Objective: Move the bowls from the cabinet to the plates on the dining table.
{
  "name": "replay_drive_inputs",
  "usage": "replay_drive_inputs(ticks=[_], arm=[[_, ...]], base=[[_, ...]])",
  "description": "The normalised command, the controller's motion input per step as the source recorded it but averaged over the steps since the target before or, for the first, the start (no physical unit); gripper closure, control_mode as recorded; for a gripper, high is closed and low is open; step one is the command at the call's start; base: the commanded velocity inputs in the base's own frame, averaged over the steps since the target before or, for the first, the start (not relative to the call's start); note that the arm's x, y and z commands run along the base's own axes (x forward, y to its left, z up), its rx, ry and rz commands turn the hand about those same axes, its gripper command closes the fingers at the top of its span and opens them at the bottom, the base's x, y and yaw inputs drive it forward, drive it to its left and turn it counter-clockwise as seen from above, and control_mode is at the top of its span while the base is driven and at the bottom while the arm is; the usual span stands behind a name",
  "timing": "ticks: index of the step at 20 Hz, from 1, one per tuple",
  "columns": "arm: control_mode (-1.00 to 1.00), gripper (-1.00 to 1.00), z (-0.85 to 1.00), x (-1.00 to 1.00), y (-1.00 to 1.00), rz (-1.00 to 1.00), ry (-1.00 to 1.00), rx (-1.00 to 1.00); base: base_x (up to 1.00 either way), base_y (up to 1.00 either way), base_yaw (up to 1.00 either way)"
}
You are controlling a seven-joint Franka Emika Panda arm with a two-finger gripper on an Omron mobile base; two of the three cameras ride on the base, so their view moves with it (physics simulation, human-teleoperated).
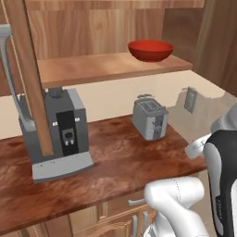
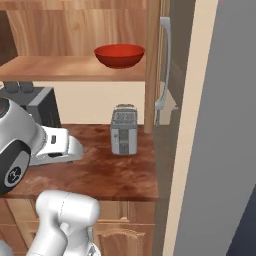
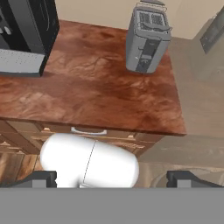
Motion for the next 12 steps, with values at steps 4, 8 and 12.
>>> replay_drive_inputs(ticks=[4,8,12], arm=[[1.00,-1.00,0.00,0.00,0.00,0.00,0.00,0.00],[1.00,-1.00,0.00,0.00,0.00,0.00,0.00,0.00],[1.00,-1.00,0.00,0.00,0.00,0.00,0.00,0.00]], base=[[0.35,-0.04,0.00],[0.52,0.03,0.00],[0.28,0.08,0.00]])
